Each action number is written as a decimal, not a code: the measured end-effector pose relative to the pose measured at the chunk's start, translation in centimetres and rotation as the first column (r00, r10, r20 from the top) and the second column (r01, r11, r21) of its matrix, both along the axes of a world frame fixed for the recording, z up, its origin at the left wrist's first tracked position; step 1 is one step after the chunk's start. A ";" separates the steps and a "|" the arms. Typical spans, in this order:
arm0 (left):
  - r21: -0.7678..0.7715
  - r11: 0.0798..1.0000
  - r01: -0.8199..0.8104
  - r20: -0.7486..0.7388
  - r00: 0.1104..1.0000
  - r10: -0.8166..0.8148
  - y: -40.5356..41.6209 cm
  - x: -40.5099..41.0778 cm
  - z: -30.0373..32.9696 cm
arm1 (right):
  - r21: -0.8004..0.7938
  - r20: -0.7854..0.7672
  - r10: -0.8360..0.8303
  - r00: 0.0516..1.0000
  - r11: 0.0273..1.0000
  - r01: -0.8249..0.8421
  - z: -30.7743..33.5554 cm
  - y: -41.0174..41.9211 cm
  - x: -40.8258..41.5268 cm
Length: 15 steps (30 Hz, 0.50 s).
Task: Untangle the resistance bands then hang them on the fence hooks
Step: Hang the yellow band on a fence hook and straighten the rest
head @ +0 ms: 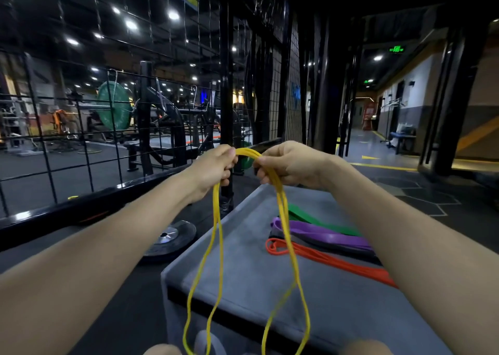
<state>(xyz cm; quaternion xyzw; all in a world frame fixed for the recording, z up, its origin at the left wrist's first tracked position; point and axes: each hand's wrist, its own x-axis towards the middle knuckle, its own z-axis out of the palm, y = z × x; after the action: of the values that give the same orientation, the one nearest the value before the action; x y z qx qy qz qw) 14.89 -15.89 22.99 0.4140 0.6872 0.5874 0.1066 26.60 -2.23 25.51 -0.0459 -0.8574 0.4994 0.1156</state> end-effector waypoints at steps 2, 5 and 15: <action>0.025 1.000 0.011 0.025 1.000 -0.011 0.1 0.2 -0.1 | 0.060 -0.029 0.005 1.000 0.998 -0.003 -0.2 -0.5 -0.4; 0.019 1.000 0.024 0.030 0.999 -0.025 0.4 0.4 -0.3 | 0.033 -0.111 -0.056 0.992 0.998 0.060 0.0 -1.0 -0.7; -0.015 0.998 0.066 0.044 0.997 -0.065 0.8 0.8 -1.7 | 0.177 -0.060 -0.135 0.989 0.974 0.144 0.1 -0.9 -0.9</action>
<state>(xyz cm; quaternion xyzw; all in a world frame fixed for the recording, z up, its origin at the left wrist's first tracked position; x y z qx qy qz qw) 15.64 -15.05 21.26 0.4224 0.6755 0.5869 0.1441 25.73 -3.09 25.61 -0.0832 -0.8909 0.4109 0.1745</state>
